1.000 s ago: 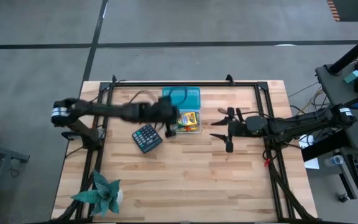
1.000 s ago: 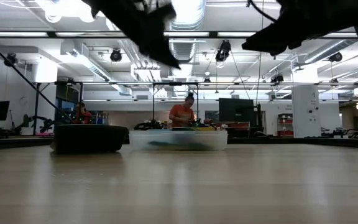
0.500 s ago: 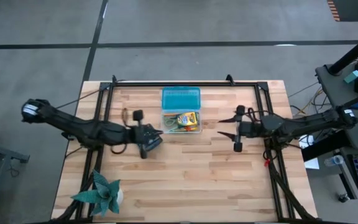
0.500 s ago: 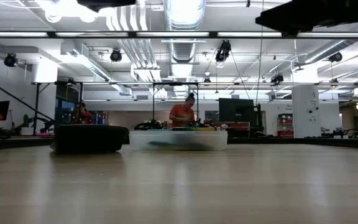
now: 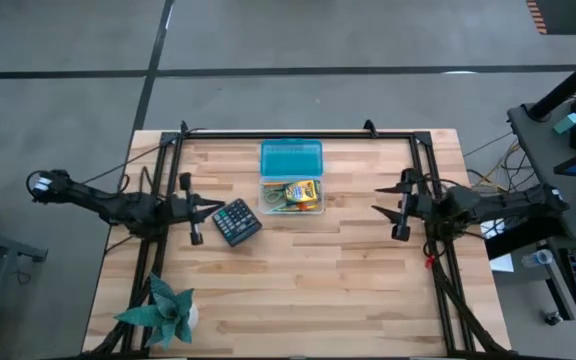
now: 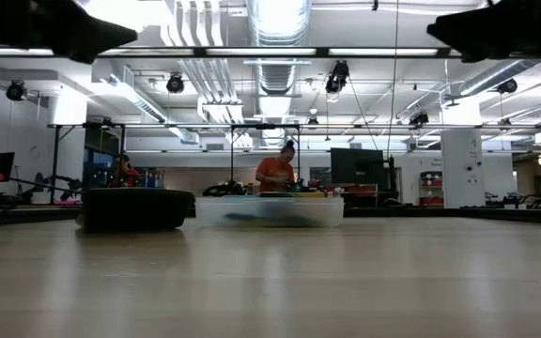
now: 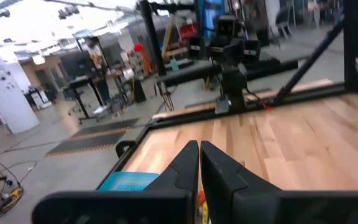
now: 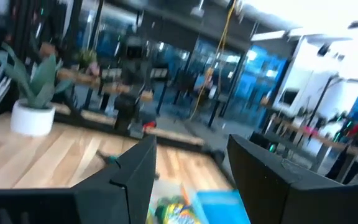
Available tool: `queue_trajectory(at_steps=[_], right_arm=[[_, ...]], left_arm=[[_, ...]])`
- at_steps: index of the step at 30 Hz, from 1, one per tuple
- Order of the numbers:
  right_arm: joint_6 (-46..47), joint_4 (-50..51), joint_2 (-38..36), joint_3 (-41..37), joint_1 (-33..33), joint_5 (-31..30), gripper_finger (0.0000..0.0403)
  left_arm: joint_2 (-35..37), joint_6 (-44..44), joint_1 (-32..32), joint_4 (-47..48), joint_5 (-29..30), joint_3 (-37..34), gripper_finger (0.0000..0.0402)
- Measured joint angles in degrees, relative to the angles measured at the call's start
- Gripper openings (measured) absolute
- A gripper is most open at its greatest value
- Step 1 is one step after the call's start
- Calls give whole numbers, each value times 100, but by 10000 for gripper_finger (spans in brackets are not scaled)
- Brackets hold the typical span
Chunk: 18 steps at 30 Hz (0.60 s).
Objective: Pack school essentials
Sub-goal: Return to Home Position
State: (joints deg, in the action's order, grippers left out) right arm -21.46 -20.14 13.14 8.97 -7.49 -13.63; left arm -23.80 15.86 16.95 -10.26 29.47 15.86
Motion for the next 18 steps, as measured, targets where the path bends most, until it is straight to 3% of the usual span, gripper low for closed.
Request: queue_trajectory(at_steps=[6,11,18], right_arm=[[-396,8,-1242,-399,3,-13,189],[-575,-547,-1219,-824,38,-153,189],[-76,392,-1032,-823,116,-411,189]], left_arm=[[1376,178,0,-131,27,-795,0],[2273,400,0,-154,74,-1419,0],[1739,421,-7,204,109,-1539,0]])
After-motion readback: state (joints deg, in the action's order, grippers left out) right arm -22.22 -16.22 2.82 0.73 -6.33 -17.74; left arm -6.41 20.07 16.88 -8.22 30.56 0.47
